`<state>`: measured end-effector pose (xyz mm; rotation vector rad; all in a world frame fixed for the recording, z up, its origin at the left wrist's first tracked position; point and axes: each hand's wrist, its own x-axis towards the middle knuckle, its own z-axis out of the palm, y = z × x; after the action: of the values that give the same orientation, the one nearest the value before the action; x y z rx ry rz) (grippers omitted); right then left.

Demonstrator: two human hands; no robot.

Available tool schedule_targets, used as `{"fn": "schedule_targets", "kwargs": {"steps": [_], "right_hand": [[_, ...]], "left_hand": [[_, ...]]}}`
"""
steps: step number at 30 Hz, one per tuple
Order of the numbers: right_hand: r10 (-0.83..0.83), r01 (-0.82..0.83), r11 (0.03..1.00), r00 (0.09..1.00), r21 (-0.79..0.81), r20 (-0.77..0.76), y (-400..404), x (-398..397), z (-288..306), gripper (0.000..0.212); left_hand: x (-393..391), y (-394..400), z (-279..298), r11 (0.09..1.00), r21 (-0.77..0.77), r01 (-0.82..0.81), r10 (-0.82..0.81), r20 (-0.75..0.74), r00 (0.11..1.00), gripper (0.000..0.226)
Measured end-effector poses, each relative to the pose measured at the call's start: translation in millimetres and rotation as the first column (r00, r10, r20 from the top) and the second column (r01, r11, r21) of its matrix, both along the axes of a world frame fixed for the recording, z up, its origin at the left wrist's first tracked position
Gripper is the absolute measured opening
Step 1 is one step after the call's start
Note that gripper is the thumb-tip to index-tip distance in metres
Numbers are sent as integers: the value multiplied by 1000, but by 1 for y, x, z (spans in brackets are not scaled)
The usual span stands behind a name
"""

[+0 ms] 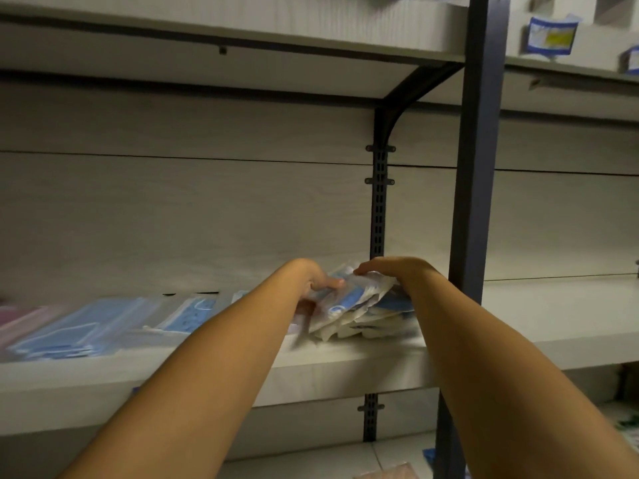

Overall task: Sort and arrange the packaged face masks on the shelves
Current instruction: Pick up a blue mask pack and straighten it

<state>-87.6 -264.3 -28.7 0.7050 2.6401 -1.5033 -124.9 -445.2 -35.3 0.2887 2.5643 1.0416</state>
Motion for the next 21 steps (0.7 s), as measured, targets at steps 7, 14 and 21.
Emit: {"fn": "schedule_targets", "kwargs": {"steps": [7,14,21], "right_hand": [[-98,96,993,995,-67,-22,-2,18,2,49],[-62,37,985,987,-167,-146,17,-8,-15,69],[5,-38,989,973,-140,-231,-2,12,-9,46]], "left_hand": [[-1,3,-1,953,296,-61,6,184,983,67],[2,4,-1,892,444,-83,-27,236,971,34],[-5,6,-5,818,575,-12,-156,241,958,32]]}}
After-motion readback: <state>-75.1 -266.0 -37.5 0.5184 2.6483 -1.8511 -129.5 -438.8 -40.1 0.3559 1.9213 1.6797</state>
